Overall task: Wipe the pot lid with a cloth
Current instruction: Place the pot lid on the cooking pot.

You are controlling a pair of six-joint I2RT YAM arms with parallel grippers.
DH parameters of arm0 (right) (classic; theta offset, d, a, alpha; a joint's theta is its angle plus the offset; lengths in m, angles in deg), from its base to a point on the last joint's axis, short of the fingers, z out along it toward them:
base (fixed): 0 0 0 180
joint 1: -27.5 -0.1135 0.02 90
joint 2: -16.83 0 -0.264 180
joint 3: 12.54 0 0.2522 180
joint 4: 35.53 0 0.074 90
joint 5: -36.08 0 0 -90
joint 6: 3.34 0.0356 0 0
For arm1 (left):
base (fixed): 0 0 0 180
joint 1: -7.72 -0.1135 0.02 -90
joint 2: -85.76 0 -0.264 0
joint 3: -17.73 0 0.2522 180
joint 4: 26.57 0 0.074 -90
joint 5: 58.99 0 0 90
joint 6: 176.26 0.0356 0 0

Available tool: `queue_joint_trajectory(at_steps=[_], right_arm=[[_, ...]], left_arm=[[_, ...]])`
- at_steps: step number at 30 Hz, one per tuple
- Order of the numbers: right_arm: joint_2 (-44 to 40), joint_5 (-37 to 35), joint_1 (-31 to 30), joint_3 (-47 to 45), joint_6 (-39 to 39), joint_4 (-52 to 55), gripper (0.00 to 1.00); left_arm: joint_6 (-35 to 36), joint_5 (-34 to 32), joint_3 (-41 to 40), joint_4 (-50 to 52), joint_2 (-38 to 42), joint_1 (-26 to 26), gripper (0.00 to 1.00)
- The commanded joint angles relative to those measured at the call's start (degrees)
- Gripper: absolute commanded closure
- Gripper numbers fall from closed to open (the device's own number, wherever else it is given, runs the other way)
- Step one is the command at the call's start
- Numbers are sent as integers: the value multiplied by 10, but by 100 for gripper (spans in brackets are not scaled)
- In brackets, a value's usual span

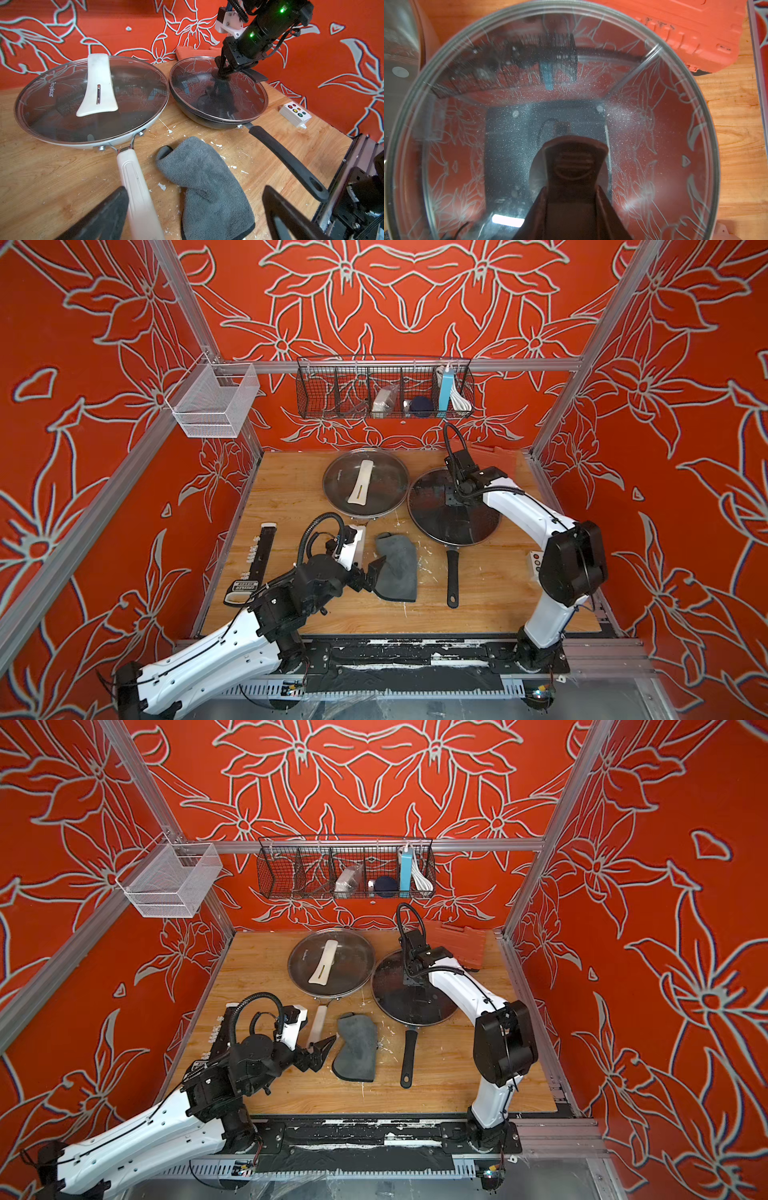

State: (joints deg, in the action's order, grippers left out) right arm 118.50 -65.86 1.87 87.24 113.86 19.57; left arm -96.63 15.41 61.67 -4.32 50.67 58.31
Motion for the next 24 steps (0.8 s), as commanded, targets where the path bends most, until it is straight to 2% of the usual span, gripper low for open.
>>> queue_joint_trajectory(at_steps=[1,13,17,18,20,21,24], right_arm=[[1,-15,1,26,20,-28,100],[12,4,1,10,23,-51,99],[1,17,1,1,8,-58,56],[-1,22,1,1,3,-60,48],[-5,32,1,2,-8,-63,12],[-9,34,1,1,-11,-64,3],[-27,43,1,-10,-22,-75,3]], left_arm=[[10,-11,-8,-15,7,-1,1],[12,-21,-12,-19,1,-1,1],[13,-29,-17,-26,0,-1,1],[13,-32,-17,-27,0,-2,1],[14,-38,-19,-32,-1,-1,1],[15,-41,-20,-34,-1,-1,1],[18,-51,-25,-48,-5,-2,1]])
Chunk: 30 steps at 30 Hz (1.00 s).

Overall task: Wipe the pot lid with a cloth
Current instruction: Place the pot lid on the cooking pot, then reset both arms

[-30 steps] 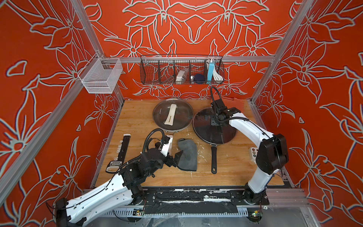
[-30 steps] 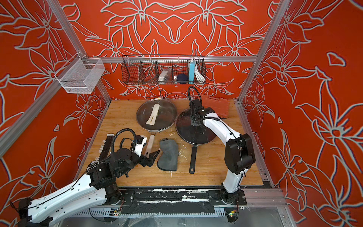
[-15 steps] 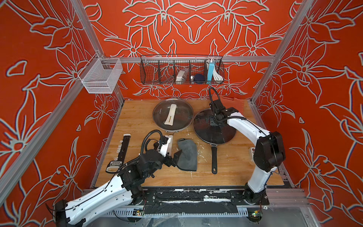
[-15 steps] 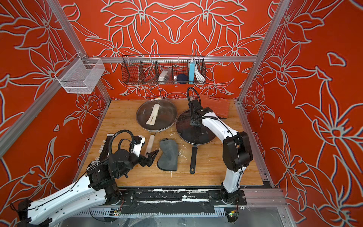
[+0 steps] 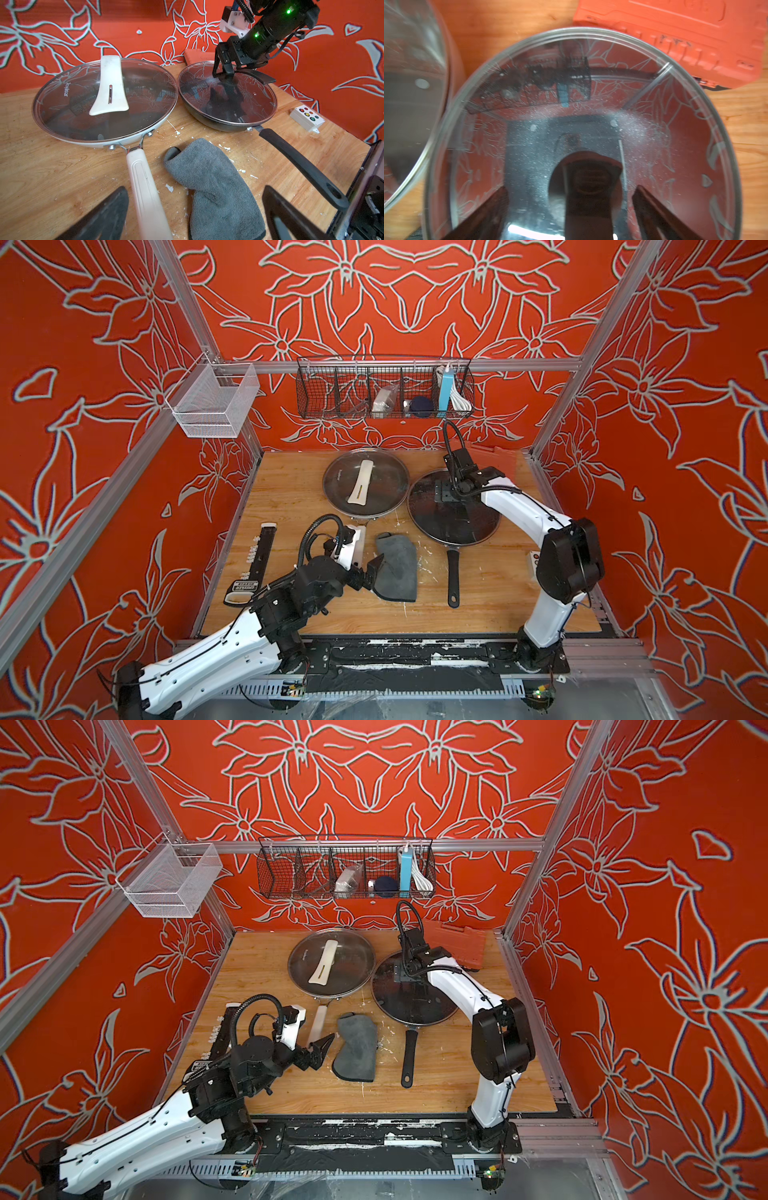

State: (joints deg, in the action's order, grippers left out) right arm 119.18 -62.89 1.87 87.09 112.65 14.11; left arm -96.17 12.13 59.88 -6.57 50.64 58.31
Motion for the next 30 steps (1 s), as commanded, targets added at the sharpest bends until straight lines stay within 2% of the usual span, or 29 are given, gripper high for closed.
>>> queue_joint_trajectory(at_steps=[1,5,9,13,17,21,23,24,25,26,29,30], right_arm=[[-45,19,1,-17,-12,-28,3],[-123,49,1,-91,-33,-94,3],[-240,46,1,-205,-79,-180,3],[-371,-13,3,-343,-153,-269,3],[-455,-60,7,-465,-211,-342,3],[-499,-106,9,-578,-239,-425,3],[-515,-114,12,-640,-260,-492,2],[-522,-129,13,-654,-264,-518,3],[-534,-119,16,-652,-273,-498,3],[-539,-117,17,-669,-289,-534,3],[-532,-136,25,-695,-313,-579,3],[-523,-140,29,-703,-317,-592,3]], left_arm=[[17,-22,-11,-36,-6,-3,1],[26,-20,-40,-95,-14,-37,1],[-7,53,-78,-146,-5,-152,1],[-16,79,-114,-225,-15,-242,1],[-3,86,-113,-248,-47,-304,1],[9,69,-135,-271,-61,-369,1],[2,88,-151,-306,-75,-416,1],[1,95,-154,-318,-88,-439,1],[-2,100,-153,-325,-106,-462,1],[0,115,-149,-325,-122,-491,1],[1,140,-155,-363,-178,-531,1],[11,151,-149,-348,-192,-538,1]])
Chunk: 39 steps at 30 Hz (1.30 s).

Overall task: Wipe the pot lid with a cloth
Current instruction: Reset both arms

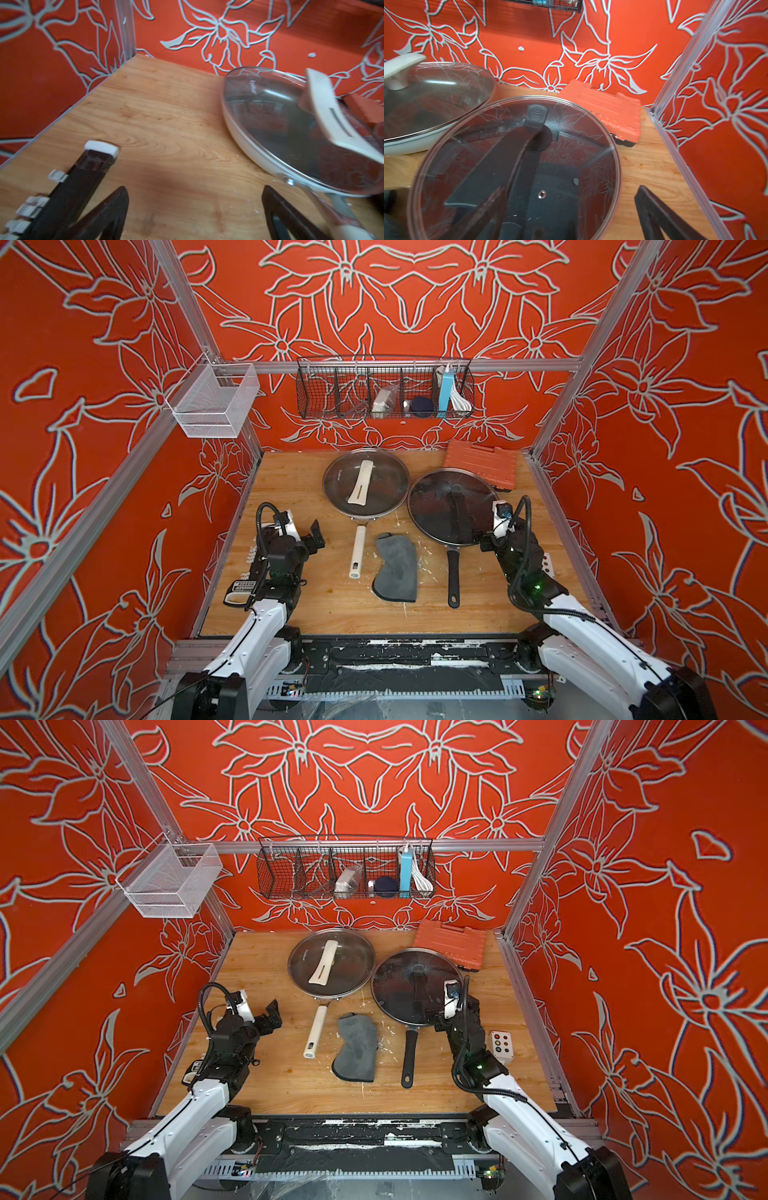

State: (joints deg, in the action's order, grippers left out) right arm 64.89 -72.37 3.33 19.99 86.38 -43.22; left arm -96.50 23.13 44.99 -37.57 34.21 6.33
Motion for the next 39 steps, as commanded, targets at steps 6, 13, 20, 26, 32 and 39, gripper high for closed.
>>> queue_joint_trajectory(at_steps=[6,13,20,26,32,39], right_arm=[[108,-10,43,-112,-58,-227,3],[140,59,69,-72,-59,-181,3],[129,61,90,-93,-69,-208,3],[138,52,100,-108,-74,-256,3],[226,63,134,-122,-69,-381,3],[327,104,188,-56,-27,-350,2]], left_arm=[[48,72,-2,-129,-131,-27,1],[97,146,-24,-338,-296,-29,1],[92,127,0,-255,-273,-29,1],[88,101,45,-193,-292,-25,1],[102,116,44,-195,-291,-15,1],[102,115,44,-194,-290,-15,1]])
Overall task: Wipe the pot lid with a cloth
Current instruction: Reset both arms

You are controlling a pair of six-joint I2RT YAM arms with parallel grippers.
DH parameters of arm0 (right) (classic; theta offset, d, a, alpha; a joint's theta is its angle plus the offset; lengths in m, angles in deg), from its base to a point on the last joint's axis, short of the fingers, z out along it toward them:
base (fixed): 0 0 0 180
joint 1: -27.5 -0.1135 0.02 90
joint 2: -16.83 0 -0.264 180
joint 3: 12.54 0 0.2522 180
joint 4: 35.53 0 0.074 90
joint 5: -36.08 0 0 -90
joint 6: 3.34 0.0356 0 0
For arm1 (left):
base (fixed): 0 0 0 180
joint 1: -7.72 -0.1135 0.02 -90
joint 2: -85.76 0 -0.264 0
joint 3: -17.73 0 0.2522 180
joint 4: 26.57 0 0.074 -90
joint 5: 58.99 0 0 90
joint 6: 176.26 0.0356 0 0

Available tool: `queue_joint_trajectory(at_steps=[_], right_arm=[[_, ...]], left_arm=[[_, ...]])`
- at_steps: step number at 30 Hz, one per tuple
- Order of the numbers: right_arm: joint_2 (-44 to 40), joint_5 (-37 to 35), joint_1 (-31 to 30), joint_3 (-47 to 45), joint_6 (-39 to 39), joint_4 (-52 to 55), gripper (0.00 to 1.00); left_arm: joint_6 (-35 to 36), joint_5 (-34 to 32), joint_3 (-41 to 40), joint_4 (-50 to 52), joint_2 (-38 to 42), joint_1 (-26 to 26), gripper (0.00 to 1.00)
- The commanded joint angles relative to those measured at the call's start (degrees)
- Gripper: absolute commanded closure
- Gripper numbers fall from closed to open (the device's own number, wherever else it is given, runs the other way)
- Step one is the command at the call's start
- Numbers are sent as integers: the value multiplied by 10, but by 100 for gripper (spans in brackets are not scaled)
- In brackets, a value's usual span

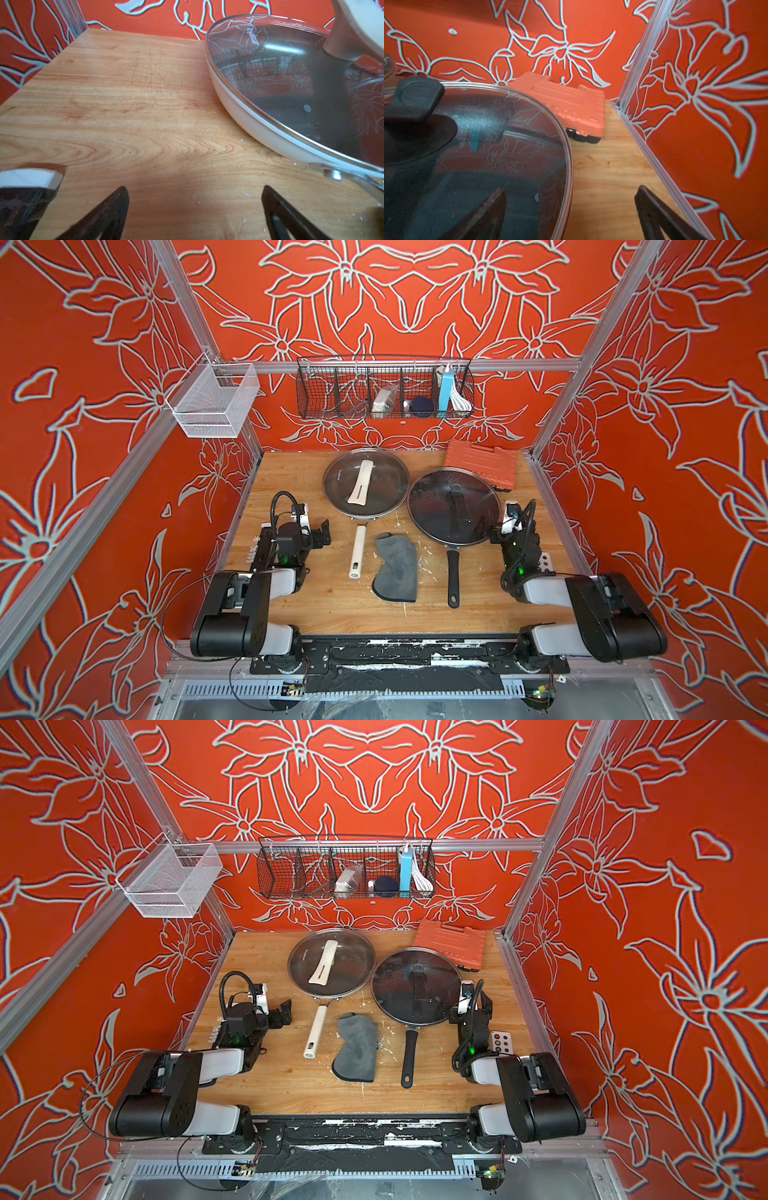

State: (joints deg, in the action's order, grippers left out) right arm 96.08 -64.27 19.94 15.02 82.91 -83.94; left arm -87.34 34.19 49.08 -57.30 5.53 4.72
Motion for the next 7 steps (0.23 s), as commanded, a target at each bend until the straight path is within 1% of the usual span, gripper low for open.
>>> queue_joint_trajectory(at_steps=[1,3,5,7], right_arm=[[24,19,28,-10,17,42,2],[-1,25,32,2,19,106,2],[18,31,34,-3,18,63,2],[5,28,35,4,19,103,2]], left_arm=[[10,8,4,4,-5,0,1],[10,9,4,5,-4,0,2],[10,8,4,5,-4,0,1],[10,8,4,5,-4,-1,2]])
